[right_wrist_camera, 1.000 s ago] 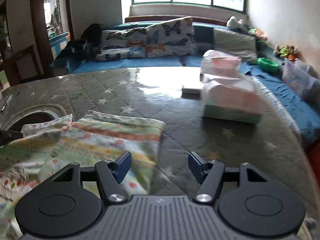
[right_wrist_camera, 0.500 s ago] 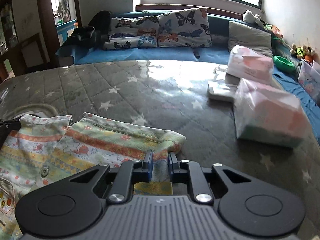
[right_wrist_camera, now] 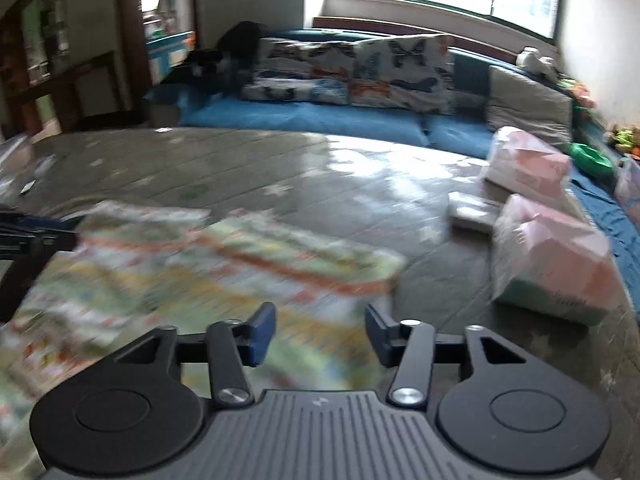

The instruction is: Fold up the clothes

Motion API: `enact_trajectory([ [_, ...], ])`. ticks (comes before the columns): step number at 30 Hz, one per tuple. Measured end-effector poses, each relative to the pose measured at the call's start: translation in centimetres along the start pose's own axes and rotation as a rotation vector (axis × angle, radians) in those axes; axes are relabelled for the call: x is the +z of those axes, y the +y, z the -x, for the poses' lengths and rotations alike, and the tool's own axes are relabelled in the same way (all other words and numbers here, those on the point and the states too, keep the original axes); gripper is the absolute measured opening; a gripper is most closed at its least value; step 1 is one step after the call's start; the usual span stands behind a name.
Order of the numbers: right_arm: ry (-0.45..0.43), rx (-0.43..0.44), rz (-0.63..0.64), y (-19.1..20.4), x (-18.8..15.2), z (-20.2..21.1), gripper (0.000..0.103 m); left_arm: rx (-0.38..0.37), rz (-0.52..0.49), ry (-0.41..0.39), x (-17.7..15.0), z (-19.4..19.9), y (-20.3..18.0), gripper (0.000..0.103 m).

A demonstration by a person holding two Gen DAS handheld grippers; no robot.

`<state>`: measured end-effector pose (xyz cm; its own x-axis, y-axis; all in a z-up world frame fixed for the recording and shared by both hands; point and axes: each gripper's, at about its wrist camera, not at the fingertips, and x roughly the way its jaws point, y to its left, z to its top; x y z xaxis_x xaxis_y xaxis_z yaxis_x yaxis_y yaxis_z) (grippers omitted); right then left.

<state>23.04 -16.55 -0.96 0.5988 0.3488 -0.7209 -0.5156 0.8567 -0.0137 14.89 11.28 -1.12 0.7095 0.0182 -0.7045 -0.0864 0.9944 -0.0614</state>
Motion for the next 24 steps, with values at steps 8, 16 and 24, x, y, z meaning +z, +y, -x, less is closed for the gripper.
enact_trajectory([
  [8, 0.028, 0.107, 0.12, 5.5, -4.1, 3.3, 0.065, -0.149, -0.086, 0.016, -5.2, 5.0, -5.1, 0.046],
  [16, 0.042, 0.126, 0.123, 7.6, -8.4, 5.9, 0.072, -0.186, -0.137, 0.014, -9.5, 8.0, -7.5, 0.046],
  [24, 0.028, 0.09, 0.131, 8.0, -11.3, 8.6, 0.075, -0.182, -0.16, 0.022, -12.3, 9.3, -7.8, 0.05],
])
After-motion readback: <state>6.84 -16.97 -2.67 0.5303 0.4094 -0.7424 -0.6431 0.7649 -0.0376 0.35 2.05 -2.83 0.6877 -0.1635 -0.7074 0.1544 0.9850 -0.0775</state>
